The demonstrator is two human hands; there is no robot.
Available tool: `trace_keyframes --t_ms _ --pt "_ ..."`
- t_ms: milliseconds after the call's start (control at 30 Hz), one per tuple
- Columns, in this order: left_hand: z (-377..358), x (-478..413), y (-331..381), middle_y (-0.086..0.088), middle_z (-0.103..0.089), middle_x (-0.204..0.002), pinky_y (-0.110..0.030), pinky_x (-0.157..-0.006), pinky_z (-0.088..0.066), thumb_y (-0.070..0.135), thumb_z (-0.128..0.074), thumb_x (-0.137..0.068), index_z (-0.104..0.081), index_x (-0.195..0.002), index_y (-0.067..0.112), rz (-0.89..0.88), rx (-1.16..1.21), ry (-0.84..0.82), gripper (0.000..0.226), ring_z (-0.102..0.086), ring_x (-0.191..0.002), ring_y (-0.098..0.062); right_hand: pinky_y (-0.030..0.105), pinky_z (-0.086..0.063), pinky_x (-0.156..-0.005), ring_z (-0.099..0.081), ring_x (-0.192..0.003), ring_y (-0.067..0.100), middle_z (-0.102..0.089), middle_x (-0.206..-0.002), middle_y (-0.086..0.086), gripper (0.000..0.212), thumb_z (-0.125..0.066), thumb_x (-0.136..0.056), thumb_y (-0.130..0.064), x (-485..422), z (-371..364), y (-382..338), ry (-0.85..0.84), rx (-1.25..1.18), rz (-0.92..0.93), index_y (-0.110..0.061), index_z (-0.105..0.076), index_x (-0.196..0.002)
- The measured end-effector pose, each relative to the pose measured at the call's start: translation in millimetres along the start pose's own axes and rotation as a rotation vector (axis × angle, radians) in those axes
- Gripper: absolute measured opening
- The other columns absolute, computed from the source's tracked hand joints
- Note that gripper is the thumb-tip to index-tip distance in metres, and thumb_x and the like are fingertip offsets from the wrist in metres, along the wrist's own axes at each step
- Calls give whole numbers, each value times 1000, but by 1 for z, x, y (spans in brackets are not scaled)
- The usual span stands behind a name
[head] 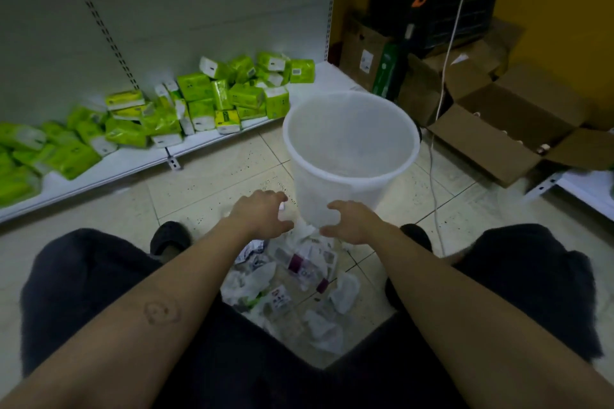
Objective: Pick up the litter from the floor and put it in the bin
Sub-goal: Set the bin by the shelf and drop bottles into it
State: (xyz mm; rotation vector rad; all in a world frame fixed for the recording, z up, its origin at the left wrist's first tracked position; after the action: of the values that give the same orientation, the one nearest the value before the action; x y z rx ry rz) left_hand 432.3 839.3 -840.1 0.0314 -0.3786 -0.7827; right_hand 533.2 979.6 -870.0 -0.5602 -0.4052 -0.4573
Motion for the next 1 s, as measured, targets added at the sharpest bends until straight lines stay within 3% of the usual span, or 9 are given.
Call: trace_keyframes --t_ms 167,300,400,633,700,767,833,900,1000 --pt "-62 -50 -31 -5 -48 -143 -41 -100 -41 50 -58 -83 -40 -142 23 32 -21 -176 68 -46 -128 -26 32 -29 -112 -34 -138 23 -32 -154 5 80 -65 -83 -48 -53 -56 44 -197 -46 -108 -14 -30 -147" --pt "-134 -88 -39 -6 -58 -128 -38 -93 -48 50 -60 -81 -49 -133 20 -10 -30 -308 61 -55 -116 -26 33 -30 -111 -34 -139 24 -31 -154 7 81 -62 -84 -48 -92 -101 79 -327 2 -207 -12 -27 -147" --pt "-191 -109 -41 -9 -53 -135 -43 -98 -46 48 -55 -86 -45 -135 17 -64 -57 -400 59 -51 -123 -29 33 -36 -105 -41 -133 27 -38 -148 11 73 -61 -86 -45 -122 -127 93 -382 20 -232 -9 -34 -143" --pt "-278 -149 -46 -12 -36 -144 -59 -111 -22 40 -60 -82 -29 -144 22 -183 -179 -380 71 -27 -137 -35 36 -50 -78 -62 -99 34 -64 -106 21 39 -53 -93 -33 -179 -179 111 -345 -65 -310 3 -61 -106" --pt "-292 -155 -46 -13 -34 -145 -63 -109 -19 31 -60 -84 -25 -147 21 -219 -222 -395 73 -23 -139 -37 34 -44 -67 -62 -85 31 -57 -77 11 23 -57 -89 -25 -188 -194 118 -350 -64 -345 -7 -55 -77" --pt "-303 -161 -46 -14 -33 -147 -66 -109 -16 26 -59 -85 -22 -148 20 -251 -251 -394 74 -23 -140 -37 30 -38 -65 -56 -78 27 -47 -66 5 30 -54 -91 -25 -195 -206 125 -321 -87 -372 -14 -45 -64" --pt "-309 -165 -47 -15 -33 -149 -70 -110 -6 27 -53 -92 -15 -151 20 -269 -298 -370 71 -22 -142 -38 30 -41 -72 -60 -91 29 -61 -88 12 20 -51 -92 -25 -197 -216 132 -312 -95 -383 -9 -62 -88" --pt "-309 -167 -47 -15 -40 -146 -73 -107 1 27 -44 -97 -8 -152 20 -283 -326 -334 66 -27 -139 -40 25 -40 -78 -59 -107 27 -62 -117 14 27 -54 -91 -20 -197 -222 138 -284 -98 -385 -8 -62 -114" --pt "-302 -165 -44 -15 -48 -137 -74 -105 3 25 -39 -98 -3 -153 21 -307 -342 -307 66 -37 -132 -39 23 -38 -69 -62 -102 29 -65 -109 16 26 -58 -86 -17 -192 -225 141 -300 -133 -392 -4 -63 -108"
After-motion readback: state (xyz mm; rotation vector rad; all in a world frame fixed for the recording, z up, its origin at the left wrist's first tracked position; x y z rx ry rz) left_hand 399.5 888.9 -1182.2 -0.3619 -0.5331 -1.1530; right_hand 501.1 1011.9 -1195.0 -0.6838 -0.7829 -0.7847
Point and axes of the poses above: each hand's wrist, its own x-axis away from the middle knuckle, its own z-axis out of the back of the hand, y = z × x, the point moved 8 cm from there along -x, towards the middle knuckle
